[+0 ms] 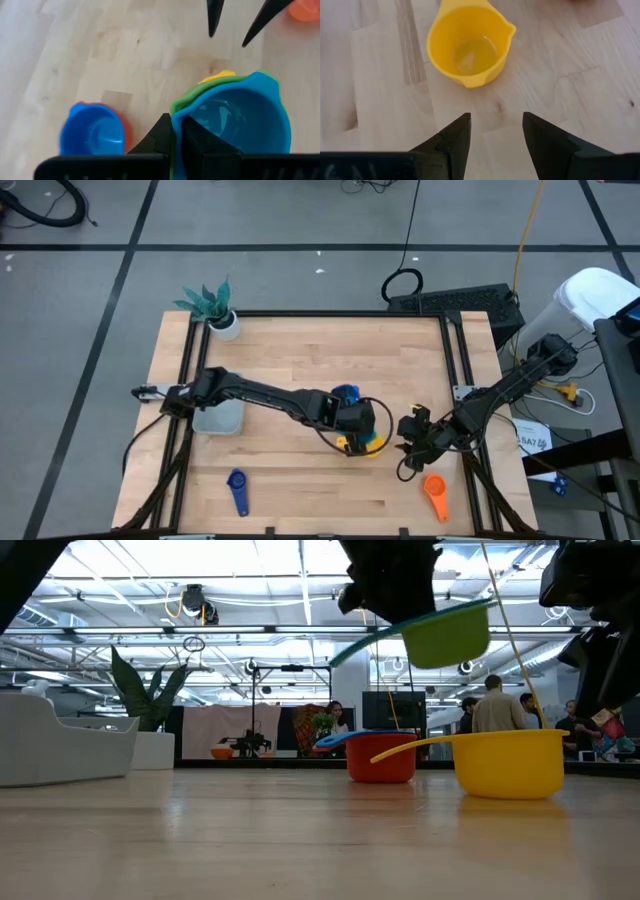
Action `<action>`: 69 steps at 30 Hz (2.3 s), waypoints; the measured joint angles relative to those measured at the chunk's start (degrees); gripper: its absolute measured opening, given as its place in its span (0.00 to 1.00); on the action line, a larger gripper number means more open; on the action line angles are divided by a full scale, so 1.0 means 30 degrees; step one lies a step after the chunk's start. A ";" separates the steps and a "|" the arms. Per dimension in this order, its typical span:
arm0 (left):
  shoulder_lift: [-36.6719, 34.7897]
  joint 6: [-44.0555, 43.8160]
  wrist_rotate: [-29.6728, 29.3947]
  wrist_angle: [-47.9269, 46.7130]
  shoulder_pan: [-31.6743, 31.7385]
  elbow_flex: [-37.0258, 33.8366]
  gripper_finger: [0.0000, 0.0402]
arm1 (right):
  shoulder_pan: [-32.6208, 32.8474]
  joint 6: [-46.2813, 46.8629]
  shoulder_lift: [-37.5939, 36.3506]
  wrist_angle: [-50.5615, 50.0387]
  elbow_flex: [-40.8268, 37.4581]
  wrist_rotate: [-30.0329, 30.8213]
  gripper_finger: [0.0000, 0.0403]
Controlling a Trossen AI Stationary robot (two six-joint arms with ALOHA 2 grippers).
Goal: Nest measuring cups in basket
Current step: Stack the left stacked measuring cups on top of the yellow measuring cup
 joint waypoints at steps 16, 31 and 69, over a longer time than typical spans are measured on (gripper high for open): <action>0.1819 -0.0046 0.1433 -0.0074 -0.0369 0.1807 0.04 | 0.0034 0.0015 -0.0068 -0.0380 -0.0005 -0.0185 0.42; 0.2853 -0.0760 0.1160 0.0661 -0.0221 0.2077 0.04 | 0.0313 0.0226 -0.0066 -0.0474 0.0000 0.0022 0.42; 0.3569 -0.0816 0.1705 0.1014 0.0000 0.2048 0.27 | 0.0321 0.0663 -0.0066 -0.0339 0.0000 -0.0311 0.42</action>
